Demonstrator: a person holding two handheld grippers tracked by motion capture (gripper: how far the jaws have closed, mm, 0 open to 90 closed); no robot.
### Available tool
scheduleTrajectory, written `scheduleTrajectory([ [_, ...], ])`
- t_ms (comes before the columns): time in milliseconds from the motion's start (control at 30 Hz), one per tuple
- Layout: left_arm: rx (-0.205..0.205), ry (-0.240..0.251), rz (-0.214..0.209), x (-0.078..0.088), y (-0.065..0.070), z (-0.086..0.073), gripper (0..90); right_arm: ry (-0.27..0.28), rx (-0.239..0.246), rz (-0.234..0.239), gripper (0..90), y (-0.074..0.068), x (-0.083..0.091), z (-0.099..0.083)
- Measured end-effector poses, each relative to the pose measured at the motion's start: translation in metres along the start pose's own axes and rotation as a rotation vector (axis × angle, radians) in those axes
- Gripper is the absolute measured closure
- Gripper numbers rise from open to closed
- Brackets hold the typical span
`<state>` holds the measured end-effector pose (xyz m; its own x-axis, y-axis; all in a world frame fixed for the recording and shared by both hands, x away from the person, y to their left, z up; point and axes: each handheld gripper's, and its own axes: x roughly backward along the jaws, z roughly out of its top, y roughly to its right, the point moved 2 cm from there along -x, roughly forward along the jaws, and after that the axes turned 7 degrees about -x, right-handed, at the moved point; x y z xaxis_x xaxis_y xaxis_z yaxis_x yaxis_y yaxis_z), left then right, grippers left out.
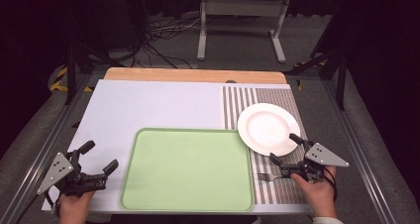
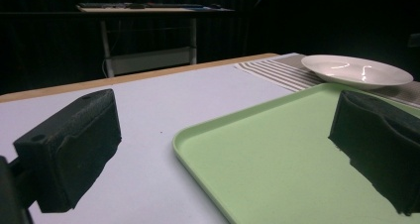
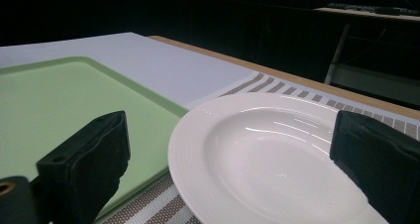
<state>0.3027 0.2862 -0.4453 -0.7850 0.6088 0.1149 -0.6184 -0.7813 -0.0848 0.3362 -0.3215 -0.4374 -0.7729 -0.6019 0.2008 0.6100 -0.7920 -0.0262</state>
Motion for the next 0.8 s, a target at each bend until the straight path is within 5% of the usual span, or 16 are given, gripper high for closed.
scheduleTrajectory([
  [667,-0.002,0.02,-0.004,0.0043,0.0001,0.0036,0.2,0.013,-0.007,0.01,2.9,-0.0001,0.0001,0.0008],
  [800,0.007,0.014,-0.033,0.0043,-0.0006,0.0048,0.2,0.026,-0.003,0.003,2.8,0.0018,0.0029,0.0045],
])
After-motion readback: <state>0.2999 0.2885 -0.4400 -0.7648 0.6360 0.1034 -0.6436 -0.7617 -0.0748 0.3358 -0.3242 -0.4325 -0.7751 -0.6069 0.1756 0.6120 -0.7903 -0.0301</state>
